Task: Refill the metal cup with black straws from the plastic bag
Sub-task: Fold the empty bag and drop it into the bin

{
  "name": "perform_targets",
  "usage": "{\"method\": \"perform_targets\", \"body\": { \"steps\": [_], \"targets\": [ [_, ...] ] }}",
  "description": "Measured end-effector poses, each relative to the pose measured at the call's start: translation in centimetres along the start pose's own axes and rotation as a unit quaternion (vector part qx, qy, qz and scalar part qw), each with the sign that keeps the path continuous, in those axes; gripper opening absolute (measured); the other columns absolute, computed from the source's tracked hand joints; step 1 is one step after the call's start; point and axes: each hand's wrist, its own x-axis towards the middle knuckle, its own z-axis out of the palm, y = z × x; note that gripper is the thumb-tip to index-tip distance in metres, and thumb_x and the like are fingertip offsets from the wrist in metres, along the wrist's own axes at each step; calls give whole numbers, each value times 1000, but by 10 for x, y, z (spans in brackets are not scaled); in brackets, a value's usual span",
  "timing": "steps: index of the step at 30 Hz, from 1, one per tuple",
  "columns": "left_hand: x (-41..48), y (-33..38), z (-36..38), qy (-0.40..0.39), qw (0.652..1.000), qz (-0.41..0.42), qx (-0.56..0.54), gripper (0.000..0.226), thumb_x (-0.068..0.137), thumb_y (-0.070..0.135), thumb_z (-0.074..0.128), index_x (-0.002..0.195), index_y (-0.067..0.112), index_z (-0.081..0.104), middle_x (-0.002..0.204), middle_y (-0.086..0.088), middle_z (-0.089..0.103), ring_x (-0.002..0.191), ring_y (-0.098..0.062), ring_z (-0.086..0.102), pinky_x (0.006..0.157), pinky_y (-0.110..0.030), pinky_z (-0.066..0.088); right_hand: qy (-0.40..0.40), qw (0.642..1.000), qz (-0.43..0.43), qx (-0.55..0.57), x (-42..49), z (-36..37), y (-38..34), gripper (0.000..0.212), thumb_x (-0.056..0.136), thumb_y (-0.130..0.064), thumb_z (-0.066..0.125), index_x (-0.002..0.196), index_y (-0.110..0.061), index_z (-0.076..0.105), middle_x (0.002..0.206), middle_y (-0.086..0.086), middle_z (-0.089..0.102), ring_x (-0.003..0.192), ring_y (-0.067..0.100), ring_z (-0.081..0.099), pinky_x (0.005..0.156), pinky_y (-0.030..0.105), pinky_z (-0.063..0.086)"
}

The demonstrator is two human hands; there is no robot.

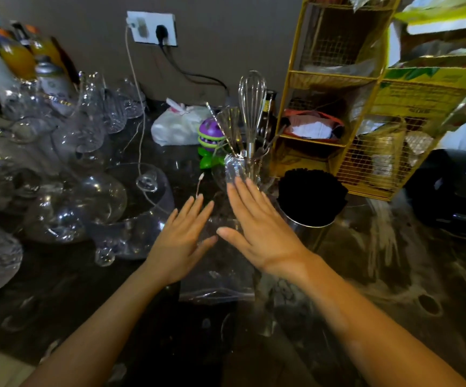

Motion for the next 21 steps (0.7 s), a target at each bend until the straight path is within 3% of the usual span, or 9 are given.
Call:
{"method": "perform_targets", "body": {
  "steps": [5,11,15,21],
  "targets": [
    [-33,-22,32,-81,996,-24,7,58,92,35,35,130,34,-8,143,7,-12,135,-10,-15,110,-30,-6,-107,993,41,-17,-5,54,20,70,91,-47,30,141,-20,-12,154,0,-17,136,9,-24,111,28,-12],
    [-55,-39,57,-168,985,-39,2,54,94,34,29,131,30,-10,142,10,-14,133,-8,-19,109,-28,-10,-190,980,38,-38,-28,101,46,64,91,-51,24,141,-28,-10,155,-2,-14,137,10,-21,113,34,-8],
    [-62,-45,61,-220,975,-30,13,51,92,45,26,129,40,-9,144,12,-15,134,-6,-19,111,-31,-12,-225,973,30,-44,-38,112,59,61,91,-51,24,140,-32,-6,155,-4,-11,138,12,-18,114,36,-7],
    [-69,-54,61,-255,966,12,46,65,85,57,31,131,39,-11,145,10,-16,135,-7,-20,110,-31,-15,-247,968,-2,-38,-53,115,74,66,88,-57,26,141,-32,-6,155,-7,-10,132,6,-25,109,30,-15]
  ]
}}
